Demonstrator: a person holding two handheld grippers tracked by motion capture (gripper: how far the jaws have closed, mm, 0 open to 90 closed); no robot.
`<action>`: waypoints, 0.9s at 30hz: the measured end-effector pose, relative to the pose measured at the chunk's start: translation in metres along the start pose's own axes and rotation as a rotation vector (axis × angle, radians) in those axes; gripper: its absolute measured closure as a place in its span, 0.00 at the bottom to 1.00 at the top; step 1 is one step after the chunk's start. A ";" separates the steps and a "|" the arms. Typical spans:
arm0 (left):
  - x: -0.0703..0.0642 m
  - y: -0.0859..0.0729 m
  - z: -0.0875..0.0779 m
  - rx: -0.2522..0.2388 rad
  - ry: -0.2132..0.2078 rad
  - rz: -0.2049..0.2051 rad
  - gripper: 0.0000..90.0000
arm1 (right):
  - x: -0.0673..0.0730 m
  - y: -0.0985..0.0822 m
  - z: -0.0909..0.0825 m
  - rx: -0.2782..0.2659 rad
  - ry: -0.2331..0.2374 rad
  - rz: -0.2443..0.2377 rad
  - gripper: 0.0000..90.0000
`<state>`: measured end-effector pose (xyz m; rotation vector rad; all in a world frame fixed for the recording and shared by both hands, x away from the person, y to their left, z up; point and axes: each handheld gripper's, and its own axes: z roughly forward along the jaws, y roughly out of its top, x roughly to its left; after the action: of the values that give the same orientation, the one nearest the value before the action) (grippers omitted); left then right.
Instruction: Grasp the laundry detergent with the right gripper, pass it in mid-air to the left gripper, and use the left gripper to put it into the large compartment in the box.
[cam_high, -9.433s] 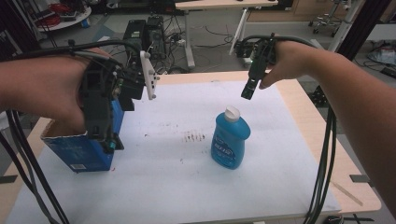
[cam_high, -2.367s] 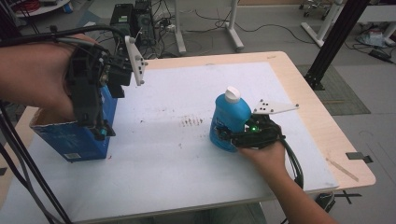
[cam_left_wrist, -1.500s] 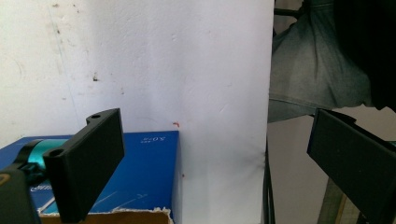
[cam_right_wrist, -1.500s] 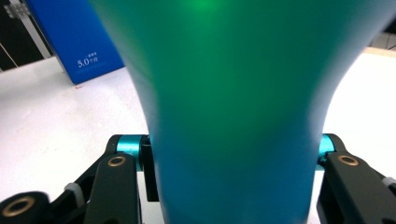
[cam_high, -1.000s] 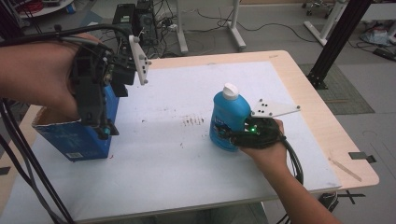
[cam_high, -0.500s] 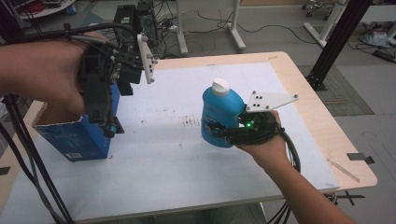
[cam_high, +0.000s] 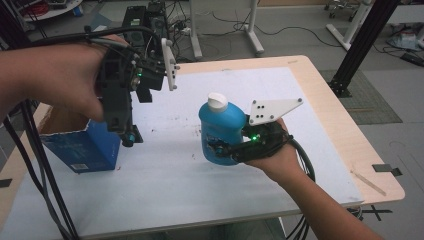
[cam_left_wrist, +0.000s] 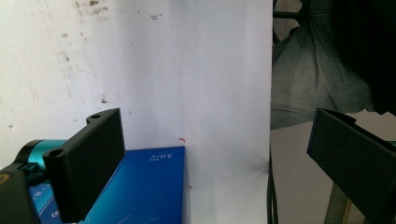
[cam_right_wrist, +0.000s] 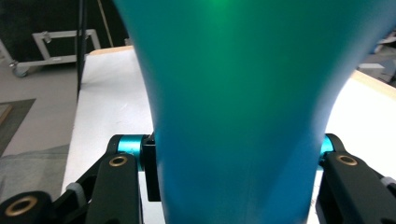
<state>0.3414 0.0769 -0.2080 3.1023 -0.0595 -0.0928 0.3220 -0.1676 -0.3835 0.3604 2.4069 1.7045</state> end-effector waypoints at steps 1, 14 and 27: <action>0.001 0.003 0.000 0.001 -0.001 0.009 0.05 | 0.001 0.002 0.004 0.000 0.017 -0.004 0.51; 0.004 0.014 0.004 0.001 -0.004 0.018 0.05 | 0.011 0.008 0.032 0.005 0.121 -0.040 0.51; 0.003 0.027 0.011 0.001 -0.002 0.032 0.05 | 0.018 0.014 0.055 -0.002 0.181 -0.049 0.51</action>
<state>0.3428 0.0496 -0.2180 3.1010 -0.1096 -0.0945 0.3215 -0.1087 -0.3885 0.1511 2.5153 1.7887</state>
